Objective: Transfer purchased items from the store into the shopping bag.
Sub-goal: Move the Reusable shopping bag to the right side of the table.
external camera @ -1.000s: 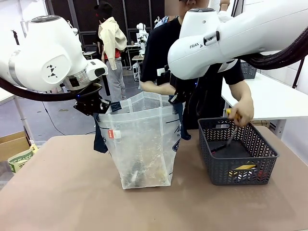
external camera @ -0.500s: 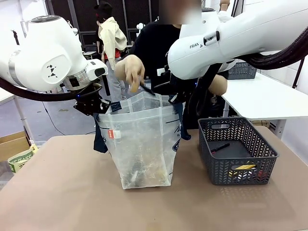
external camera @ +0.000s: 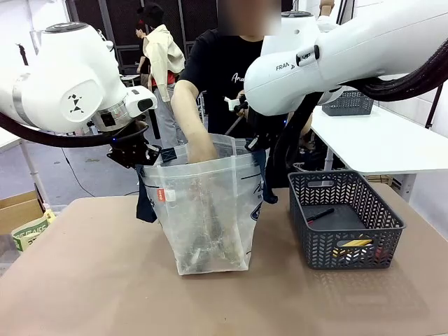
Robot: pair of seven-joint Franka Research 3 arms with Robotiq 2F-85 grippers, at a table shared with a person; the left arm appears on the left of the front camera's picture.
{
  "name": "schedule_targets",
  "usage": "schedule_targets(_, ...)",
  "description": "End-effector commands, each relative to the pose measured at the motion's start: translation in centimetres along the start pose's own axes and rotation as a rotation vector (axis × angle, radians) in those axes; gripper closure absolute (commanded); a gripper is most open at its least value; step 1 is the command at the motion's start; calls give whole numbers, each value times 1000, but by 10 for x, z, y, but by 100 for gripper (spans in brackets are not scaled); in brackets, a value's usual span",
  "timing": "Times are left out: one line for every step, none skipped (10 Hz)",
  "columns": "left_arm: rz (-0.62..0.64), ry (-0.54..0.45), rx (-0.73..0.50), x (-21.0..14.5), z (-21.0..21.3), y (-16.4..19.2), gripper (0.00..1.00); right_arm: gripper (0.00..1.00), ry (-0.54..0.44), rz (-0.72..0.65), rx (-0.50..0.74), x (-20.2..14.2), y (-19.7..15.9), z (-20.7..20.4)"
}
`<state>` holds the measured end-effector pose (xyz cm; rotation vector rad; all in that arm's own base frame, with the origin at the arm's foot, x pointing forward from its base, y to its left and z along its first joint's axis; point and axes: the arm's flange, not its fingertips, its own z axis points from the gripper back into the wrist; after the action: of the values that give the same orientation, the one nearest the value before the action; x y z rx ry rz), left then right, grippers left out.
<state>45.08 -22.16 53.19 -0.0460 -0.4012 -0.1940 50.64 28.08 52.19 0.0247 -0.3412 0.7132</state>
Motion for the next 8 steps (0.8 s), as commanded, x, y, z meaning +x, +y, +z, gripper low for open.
schedule_targets(18,0,5,-3,3,1,100,100,2,-6,0,-1,-1,0)
schedule_targets(18,0,5,-3,3,1,100,100,2,-6,0,-1,-1,0)
schedule_targets(18,0,5,-3,3,1,100,100,2,-6,0,-1,-1,0)
schedule_targets(18,0,5,-3,3,1,100,100,2,-6,0,-1,-1,0)
schedule_targets(18,0,5,-3,3,1,100,100,2,-6,0,-1,-1,0)
schedule_targets(18,0,5,-3,3,1,100,100,2,-6,0,-1,-1,0)
schedule_targets(18,0,5,-3,3,1,100,100,2,-6,0,-1,-1,0)
schedule_targets(18,0,5,-3,3,1,100,100,2,-6,0,-1,-1,0)
